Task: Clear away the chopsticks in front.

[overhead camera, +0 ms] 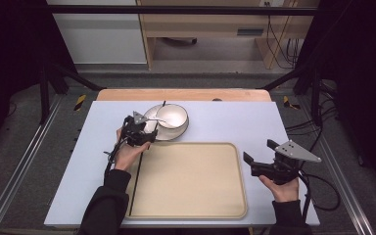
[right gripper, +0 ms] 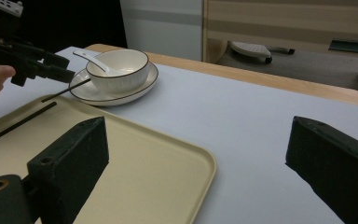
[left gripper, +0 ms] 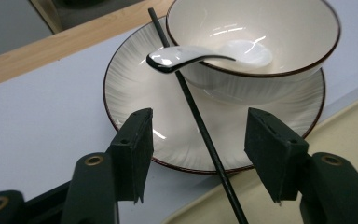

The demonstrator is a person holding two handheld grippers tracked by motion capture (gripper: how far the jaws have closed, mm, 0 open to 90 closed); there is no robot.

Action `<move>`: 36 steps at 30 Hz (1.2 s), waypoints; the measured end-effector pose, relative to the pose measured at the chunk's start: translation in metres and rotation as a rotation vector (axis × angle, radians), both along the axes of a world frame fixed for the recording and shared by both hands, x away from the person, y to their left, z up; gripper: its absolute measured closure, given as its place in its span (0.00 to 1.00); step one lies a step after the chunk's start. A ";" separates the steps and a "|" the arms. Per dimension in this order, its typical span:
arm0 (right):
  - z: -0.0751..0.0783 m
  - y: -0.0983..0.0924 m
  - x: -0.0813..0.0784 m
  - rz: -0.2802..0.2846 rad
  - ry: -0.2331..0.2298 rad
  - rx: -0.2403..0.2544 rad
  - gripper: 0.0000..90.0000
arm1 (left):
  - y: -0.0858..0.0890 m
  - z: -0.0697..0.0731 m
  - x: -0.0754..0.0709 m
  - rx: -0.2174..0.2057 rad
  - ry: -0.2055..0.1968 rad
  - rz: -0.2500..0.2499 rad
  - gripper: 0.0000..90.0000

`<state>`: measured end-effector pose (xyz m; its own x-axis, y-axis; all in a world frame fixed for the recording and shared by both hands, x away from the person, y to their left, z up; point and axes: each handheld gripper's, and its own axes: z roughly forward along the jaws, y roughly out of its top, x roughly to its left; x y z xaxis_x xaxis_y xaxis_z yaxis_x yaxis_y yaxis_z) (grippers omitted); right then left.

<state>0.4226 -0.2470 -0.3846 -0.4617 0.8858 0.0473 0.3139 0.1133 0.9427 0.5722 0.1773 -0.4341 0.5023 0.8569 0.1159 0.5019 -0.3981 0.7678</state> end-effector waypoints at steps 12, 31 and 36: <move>0.000 -0.001 0.000 0.001 0.001 -0.004 0.07 | -0.007 -0.014 0.018 0.014 0.040 0.000 0.64; -0.001 -0.001 0.001 0.001 0.002 -0.004 0.07 | -0.007 -0.022 0.026 -0.027 0.061 0.083 0.90; -0.001 -0.001 0.001 -0.001 0.002 -0.005 0.07 | -0.006 -0.022 0.026 -0.031 0.060 0.101 0.94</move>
<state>0.4232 -0.2484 -0.3855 -0.4607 0.8865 0.0434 0.3157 0.1179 0.9415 0.5984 0.1710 -0.4556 0.4188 0.9061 0.0605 0.5839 -0.3197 0.7462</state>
